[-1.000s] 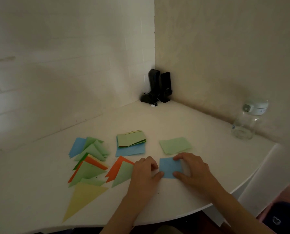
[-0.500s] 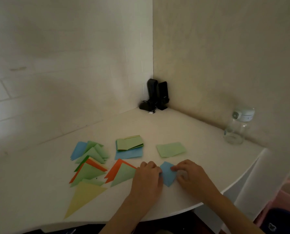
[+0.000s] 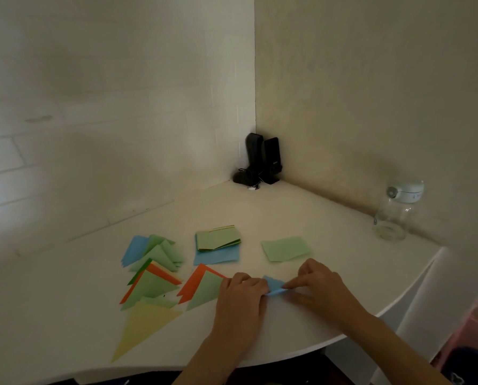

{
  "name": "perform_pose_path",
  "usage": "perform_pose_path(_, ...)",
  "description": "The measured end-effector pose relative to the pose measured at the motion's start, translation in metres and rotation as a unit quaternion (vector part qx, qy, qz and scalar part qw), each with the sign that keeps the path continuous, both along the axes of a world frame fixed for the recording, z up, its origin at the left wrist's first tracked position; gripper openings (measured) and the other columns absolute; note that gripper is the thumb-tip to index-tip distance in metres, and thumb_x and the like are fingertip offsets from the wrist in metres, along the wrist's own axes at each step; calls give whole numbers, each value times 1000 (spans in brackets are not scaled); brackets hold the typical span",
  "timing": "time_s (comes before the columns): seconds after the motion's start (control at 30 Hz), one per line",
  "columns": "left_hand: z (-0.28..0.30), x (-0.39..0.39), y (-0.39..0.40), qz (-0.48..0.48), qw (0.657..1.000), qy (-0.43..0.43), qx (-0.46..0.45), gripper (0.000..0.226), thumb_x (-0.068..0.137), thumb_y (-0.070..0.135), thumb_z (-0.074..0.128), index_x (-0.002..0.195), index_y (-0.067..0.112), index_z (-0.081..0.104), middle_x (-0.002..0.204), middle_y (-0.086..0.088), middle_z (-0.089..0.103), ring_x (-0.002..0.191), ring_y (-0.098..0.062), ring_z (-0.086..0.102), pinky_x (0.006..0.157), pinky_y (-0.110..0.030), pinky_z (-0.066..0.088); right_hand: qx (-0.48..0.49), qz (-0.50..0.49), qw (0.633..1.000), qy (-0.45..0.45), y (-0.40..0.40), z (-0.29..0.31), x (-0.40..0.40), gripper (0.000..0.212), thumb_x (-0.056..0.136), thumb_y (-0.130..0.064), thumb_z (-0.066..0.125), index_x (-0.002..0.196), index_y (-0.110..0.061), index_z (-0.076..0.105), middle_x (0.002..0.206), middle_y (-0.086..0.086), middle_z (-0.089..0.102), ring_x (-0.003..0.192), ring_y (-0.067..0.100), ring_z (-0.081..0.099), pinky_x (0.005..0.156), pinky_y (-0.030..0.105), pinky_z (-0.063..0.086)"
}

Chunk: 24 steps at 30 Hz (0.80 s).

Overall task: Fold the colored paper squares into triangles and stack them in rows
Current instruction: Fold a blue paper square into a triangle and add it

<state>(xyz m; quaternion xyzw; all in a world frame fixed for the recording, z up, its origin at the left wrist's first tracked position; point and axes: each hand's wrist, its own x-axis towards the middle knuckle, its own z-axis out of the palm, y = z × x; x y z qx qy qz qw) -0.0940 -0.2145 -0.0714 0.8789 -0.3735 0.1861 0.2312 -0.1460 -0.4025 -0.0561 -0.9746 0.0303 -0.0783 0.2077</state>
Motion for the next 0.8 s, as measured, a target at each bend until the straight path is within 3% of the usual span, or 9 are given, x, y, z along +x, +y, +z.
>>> perform_pose_path(0.1, -2, 5, 7, 17, 999, 20, -26, 9, 80, 29, 55, 73, 29, 61, 81, 16, 65, 79, -9, 48, 68, -28, 36, 47, -30, 998, -40, 1, -11, -2, 47, 63, -74, 40, 91, -49, 69, 79, -21, 40, 73, -6, 41, 69, 28, 37)
perform_pose_path(0.23, -6, 6, 8, 38, 997, 43, -54, 7, 79, 33, 57, 76, 29, 62, 84, 17, 64, 81, -8, 43, 70, -28, 31, 80, -63, 993, -56, 7, -9, -4, 19, 75, -53, 66, 85, -39, 73, 81, -14, 48, 72, -4, 48, 76, 32, 43)
perform_pose_path(0.33, -5, 6, 4, 54, 995, 48, -67, 21, 81, 44, 49, 74, 27, 60, 78, 15, 61, 78, -10, 43, 69, -29, 32, 96, -78, 991, -58, 9, -7, 0, 7, 76, -50, 66, 72, -44, 67, 81, -13, 52, 72, -1, 51, 79, 35, 45)
perform_pose_path(0.4, -4, 6, -1, 68, 994, 44, -76, 27, 80, 47, 46, 69, 25, 56, 71, 13, 57, 73, -12, 43, 65, -29, 34, 99, -90, 990, -50, 12, -7, 2, 15, 75, -55, 64, 64, -48, 57, 83, -12, 54, 73, 1, 52, 81, 36, 45)
perform_pose_path(0.6, -6, 6, -14, 87, 990, 62, -95, 18, 80, 39, 65, 78, 24, 55, 75, 10, 55, 72, -12, 43, 66, -26, 32, 63, -133, 989, -30, 19, -3, 8, 20, 73, -63, 60, 68, -45, 52, 91, -14, 55, 90, 4, 52, 86, 32, 35)
perform_pose_path(0.8, -4, 8, -13, 79, 979, 126, -137, 22, 79, 28, 67, 94, 28, 51, 83, 17, 55, 78, -7, 43, 68, -20, 31, 52, -156, 986, -40, 17, -7, 11, 32, 69, -65, 62, 83, -37, 52, 84, -17, 53, 83, 3, 50, 78, 30, 34)
